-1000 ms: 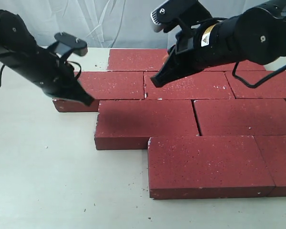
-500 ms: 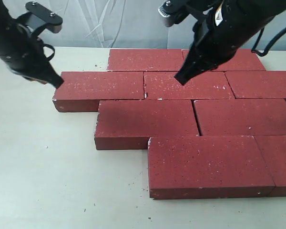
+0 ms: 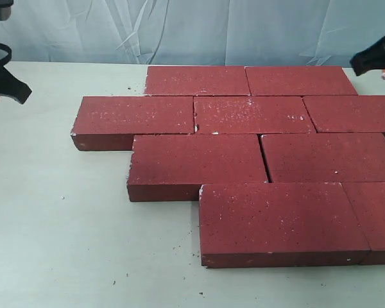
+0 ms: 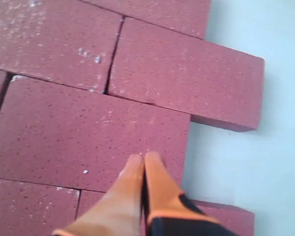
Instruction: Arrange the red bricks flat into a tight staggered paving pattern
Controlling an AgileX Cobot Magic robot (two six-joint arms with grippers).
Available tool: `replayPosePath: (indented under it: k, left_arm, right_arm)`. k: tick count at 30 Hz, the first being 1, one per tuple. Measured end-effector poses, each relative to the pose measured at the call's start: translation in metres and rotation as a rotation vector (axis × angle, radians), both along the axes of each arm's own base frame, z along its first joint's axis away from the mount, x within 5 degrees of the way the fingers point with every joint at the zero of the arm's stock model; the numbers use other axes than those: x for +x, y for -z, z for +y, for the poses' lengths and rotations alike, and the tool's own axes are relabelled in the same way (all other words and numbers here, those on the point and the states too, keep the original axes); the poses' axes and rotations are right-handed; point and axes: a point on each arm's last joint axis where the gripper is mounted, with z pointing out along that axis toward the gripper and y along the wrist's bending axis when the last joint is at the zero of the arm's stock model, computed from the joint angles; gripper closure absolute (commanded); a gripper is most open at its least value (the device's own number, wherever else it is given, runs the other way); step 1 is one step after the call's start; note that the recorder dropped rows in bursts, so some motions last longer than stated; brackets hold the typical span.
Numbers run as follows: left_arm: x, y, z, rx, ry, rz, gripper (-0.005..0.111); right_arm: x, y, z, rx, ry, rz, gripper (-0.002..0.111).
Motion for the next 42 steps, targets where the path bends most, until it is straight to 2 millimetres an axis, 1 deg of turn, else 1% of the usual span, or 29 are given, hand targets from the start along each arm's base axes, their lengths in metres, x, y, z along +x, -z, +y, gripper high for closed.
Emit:
replayPosePath:
  k: [2,5,9,13,17,22,30,33,34,35,36,38,42]
  left_arm:
    - [-0.004,-0.004,0.001,-0.013,0.006,-0.056,0.107]
    - [-0.012,-0.009,0.001,-0.039,0.021,-0.149,0.107]
    - [-0.024,-0.006,0.002,-0.070,0.039,-0.232,0.107]
    - [-0.040,0.000,0.004,-0.091,0.057,-0.302,0.107]
    - [-0.057,-0.002,0.006,-0.117,0.068,-0.390,0.107]
    - [-0.083,-0.012,0.010,-0.169,0.068,-0.504,0.107]
    - [-0.125,-0.010,0.017,-0.221,0.071,-0.627,0.107]
    - [-0.140,-0.012,0.018,-0.289,0.052,-0.680,0.107]
    - [-0.149,-0.014,0.018,-0.346,0.035,-0.704,0.107]
    - [-0.153,-0.015,0.018,-0.363,0.030,-0.715,0.107]
    - [-0.160,-0.019,0.019,-0.388,0.027,-0.745,0.107]
    - [-0.166,-0.023,0.021,-0.396,0.031,-0.779,0.107]
    - [-0.172,-0.026,0.022,-0.401,0.034,-0.805,0.107]
  right_arm:
    - [-0.010,0.001,-0.014,0.015,0.049,-0.047,0.109]
    - [-0.025,0.008,-0.023,0.039,0.079,-0.130,0.109]
    - [-0.045,0.016,-0.023,0.068,0.061,-0.256,0.109]
    - [-0.063,0.029,-0.022,0.092,0.038,-0.355,0.109]
    - [-0.077,0.037,-0.021,0.131,0.034,-0.423,0.109]
    - [-0.093,0.035,-0.020,0.190,0.049,-0.502,0.109]
    - [-0.119,0.031,-0.020,0.210,0.037,-0.626,0.109]
    - [-0.125,0.027,-0.021,0.225,0.040,-0.662,0.109]
    - [-0.128,0.024,-0.020,0.245,0.047,-0.678,0.109]
    - [-0.129,0.024,-0.020,0.252,0.050,-0.683,0.109]
    - [-0.130,0.023,-0.020,0.263,0.054,-0.688,0.109]
    - [-0.130,0.023,-0.020,0.267,0.056,-0.687,0.109]
    - [-0.130,0.023,-0.020,0.269,0.057,-0.687,0.109]
